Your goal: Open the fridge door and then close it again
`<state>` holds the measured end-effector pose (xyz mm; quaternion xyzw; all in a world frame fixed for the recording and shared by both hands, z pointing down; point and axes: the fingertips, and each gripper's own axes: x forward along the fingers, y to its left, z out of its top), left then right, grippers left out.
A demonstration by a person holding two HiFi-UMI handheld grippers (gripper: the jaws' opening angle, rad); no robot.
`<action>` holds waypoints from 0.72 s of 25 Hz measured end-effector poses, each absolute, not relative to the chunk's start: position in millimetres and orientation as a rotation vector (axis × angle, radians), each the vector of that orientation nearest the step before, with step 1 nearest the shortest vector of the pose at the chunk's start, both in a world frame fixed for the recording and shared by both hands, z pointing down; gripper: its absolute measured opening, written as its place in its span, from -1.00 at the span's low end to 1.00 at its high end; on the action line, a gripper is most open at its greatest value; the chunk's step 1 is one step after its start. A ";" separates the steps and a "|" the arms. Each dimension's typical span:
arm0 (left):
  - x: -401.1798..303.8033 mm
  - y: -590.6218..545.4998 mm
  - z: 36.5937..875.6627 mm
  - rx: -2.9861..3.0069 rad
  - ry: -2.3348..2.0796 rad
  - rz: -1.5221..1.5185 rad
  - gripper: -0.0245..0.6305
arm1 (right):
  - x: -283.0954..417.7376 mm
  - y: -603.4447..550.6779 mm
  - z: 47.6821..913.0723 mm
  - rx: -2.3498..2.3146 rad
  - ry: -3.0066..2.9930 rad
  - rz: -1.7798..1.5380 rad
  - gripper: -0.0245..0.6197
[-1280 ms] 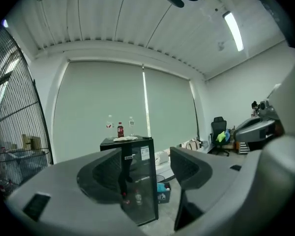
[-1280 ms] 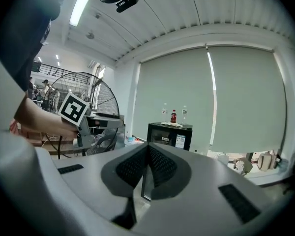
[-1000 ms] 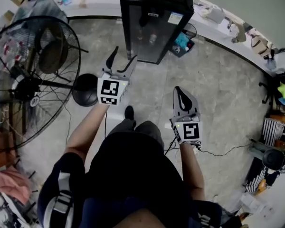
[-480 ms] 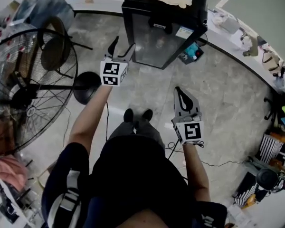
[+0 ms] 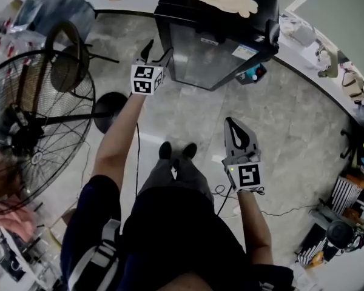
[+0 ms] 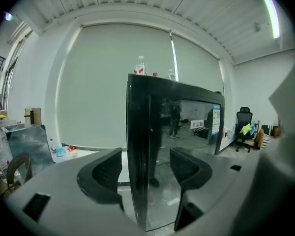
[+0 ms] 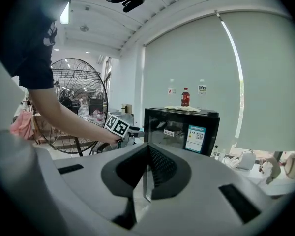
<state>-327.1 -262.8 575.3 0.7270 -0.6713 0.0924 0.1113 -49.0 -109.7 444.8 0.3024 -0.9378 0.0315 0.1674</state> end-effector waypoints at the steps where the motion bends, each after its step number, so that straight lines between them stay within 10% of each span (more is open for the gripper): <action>1: -331.3 -268.3 582.7 2.138 -1.954 0.274 -0.01 | -53.0 -111.8 446.5 0.862 -2.670 0.093 -0.87; 18: -346.1 -308.9 633.3 2.242 -1.742 0.286 -0.19 | -59.2 -114.9 479.7 0.863 -2.623 0.156 -0.87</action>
